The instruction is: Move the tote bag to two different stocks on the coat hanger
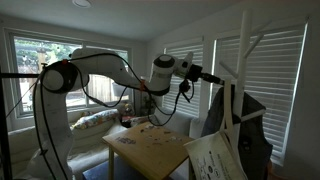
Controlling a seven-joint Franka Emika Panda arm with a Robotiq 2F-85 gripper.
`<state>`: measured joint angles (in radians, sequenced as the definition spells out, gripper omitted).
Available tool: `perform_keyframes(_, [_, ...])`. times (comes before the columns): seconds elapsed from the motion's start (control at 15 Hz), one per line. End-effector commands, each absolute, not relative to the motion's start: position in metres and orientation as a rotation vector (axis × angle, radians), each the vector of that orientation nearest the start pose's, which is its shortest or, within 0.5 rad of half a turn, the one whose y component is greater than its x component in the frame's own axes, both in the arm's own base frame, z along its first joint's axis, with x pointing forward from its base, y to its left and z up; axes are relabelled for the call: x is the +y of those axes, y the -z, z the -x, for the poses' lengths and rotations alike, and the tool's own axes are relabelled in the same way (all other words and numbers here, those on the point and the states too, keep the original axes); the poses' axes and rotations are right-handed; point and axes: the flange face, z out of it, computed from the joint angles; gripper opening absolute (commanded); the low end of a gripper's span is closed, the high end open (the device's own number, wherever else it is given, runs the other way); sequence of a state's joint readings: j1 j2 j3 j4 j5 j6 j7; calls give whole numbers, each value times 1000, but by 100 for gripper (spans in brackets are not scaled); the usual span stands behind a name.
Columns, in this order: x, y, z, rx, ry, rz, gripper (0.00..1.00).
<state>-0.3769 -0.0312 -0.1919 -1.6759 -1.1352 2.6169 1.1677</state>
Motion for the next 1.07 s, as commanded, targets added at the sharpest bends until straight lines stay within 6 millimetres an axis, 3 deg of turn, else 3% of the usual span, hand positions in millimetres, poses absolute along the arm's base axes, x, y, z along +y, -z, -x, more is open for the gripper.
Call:
perform_keyframes(0.0, [-306, -698, -528, -991, -1375, -1902, 1])
perform_keyframes(0.53, [-308, -676, -548, -920, -1353, -2025, 1])
perform_keyframes(1.0, [-309, -633, -564, -896, -1239, -2162, 1])
